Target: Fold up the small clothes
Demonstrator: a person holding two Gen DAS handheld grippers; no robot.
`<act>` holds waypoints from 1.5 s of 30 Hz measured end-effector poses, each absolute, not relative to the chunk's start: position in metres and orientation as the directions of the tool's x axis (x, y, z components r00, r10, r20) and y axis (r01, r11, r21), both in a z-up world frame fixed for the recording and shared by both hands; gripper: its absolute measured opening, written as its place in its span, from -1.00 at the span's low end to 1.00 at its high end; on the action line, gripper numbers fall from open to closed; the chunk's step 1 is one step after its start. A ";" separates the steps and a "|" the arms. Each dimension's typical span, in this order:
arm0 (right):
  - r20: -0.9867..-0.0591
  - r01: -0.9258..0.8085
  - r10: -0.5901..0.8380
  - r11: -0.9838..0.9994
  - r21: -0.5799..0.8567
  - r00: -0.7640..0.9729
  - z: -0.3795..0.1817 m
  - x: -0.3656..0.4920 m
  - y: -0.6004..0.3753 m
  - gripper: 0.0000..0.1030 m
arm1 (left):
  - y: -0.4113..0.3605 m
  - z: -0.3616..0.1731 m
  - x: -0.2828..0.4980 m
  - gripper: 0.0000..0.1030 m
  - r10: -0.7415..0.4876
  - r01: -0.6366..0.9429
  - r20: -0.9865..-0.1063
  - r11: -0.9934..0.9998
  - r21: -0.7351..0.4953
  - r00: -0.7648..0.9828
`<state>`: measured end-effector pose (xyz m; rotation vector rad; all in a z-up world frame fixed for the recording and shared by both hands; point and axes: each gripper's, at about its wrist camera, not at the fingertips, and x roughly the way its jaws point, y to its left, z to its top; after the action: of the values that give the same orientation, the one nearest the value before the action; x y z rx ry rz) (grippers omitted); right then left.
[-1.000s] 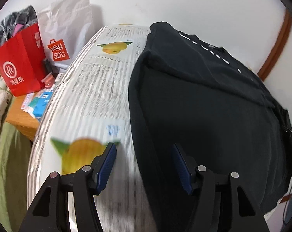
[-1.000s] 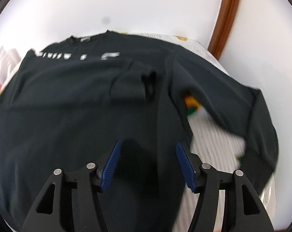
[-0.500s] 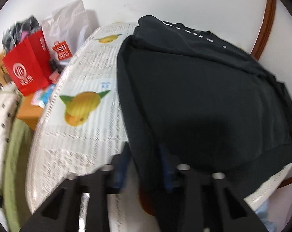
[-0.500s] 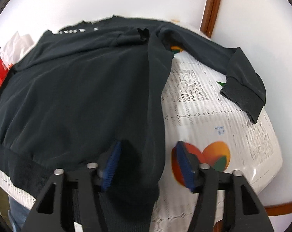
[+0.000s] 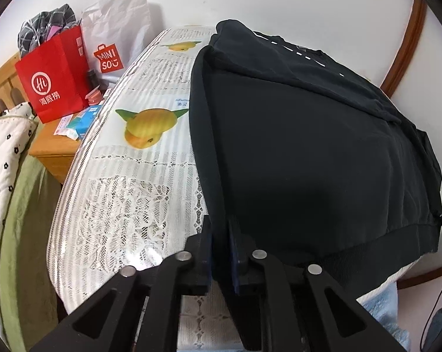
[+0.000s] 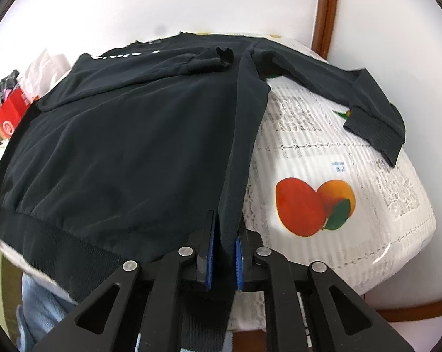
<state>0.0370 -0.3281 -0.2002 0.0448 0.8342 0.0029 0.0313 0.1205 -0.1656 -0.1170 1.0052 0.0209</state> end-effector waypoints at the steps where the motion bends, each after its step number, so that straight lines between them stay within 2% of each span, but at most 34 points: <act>1: -0.733 0.002 0.027 0.999 0.038 0.679 -0.197 0.036 -0.332 -0.65 | 0.120 -0.163 0.031 -0.61 -0.026 -0.079 -0.844 0.994 -0.081 0.535; 2: -0.723 -0.001 0.023 1.000 0.031 0.691 -0.193 0.034 -0.336 -0.52 | 0.119 -0.162 0.032 -0.46 -0.014 -0.089 -0.845 0.993 -0.073 0.535; 3: -0.707 0.008 0.006 1.000 0.017 0.707 -0.188 0.033 -0.342 -0.18 | 0.118 -0.159 0.034 -0.39 -0.001 -0.099 -0.843 0.993 -0.064 0.538; 5: -0.684 0.056 -0.039 0.998 0.002 0.728 -0.179 0.037 -0.362 0.27 | 0.114 -0.154 0.037 -0.21 0.028 -0.111 -0.835 0.993 -0.040 0.549; 6: -0.673 0.083 -0.061 0.997 0.001 0.737 -0.175 0.042 -0.374 0.29 | 0.111 -0.151 0.040 -0.17 0.042 -0.113 -0.832 0.993 -0.025 0.553; 8: -0.644 0.152 -0.129 0.988 -0.020 0.754 -0.170 0.052 -0.400 0.29 | 0.105 -0.145 0.046 0.12 0.065 -0.112 -0.825 0.994 0.002 0.562; 9: -0.643 0.189 -0.168 0.981 -0.037 0.747 -0.170 0.059 -0.411 0.29 | 0.101 -0.142 0.050 0.18 0.073 -0.110 -0.820 0.994 0.012 0.567; 14: -0.669 0.297 -0.246 0.954 -0.039 0.702 -0.177 0.103 -0.460 0.29 | 0.079 -0.133 0.075 0.21 0.081 -0.087 -0.810 0.996 0.037 0.581; 19: -0.712 0.355 -0.249 0.935 0.000 0.657 -0.192 0.140 -0.484 0.29 | 0.062 -0.131 0.104 0.21 0.072 -0.081 -0.818 0.996 0.032 0.571; 22: -0.708 0.369 -0.294 0.928 -0.051 0.642 -0.199 0.152 -0.484 0.29 | 0.056 -0.131 0.114 0.21 0.062 -0.072 -0.818 0.997 0.025 0.571; 25: -0.703 0.378 -0.298 0.925 -0.044 0.646 -0.201 0.154 -0.479 0.25 | 0.053 -0.134 0.121 0.21 0.057 -0.065 -0.821 0.998 0.024 0.567; 26: -0.703 0.373 -0.288 0.927 -0.036 0.650 -0.201 0.154 -0.479 0.14 | 0.053 -0.136 0.124 0.21 0.053 -0.064 -0.824 0.998 0.021 0.564; 27: -0.702 0.369 -0.283 0.929 -0.031 0.653 -0.201 0.153 -0.481 -0.11 | 0.053 -0.138 0.126 0.21 0.048 -0.064 -0.827 0.998 0.014 0.560; 30: -0.694 0.378 -0.305 0.924 -0.050 0.652 -0.200 0.153 -0.480 -0.57 | 0.054 -0.143 0.129 0.21 0.036 -0.071 -0.830 0.997 -0.005 0.556; 32: -0.692 0.391 -0.332 0.917 -0.078 0.641 -0.201 0.157 -0.481 -0.73 | 0.057 -0.145 0.128 0.21 0.027 -0.075 -0.829 0.997 -0.018 0.559; 35: -0.696 0.389 -0.337 0.917 -0.090 0.634 -0.198 0.158 -0.483 -0.77 | 0.060 -0.145 0.123 0.21 0.015 -0.066 -0.828 0.997 -0.027 0.561; 38: -0.688 0.389 -0.309 0.920 -0.043 0.656 -0.184 0.150 -0.487 -0.79 | 0.065 -0.145 0.119 0.21 0.010 -0.063 -0.825 0.998 -0.031 0.565; 45: -0.623 0.354 -0.241 0.933 0.061 0.744 -0.115 0.134 -0.476 -0.79 | 0.082 -0.145 0.118 0.21 -0.047 -0.065 -0.817 0.992 -0.104 0.575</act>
<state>0.1336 -0.4756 -0.1152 0.1805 0.6557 -0.3275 0.1184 0.0817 -0.1455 -0.1272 0.9584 0.0107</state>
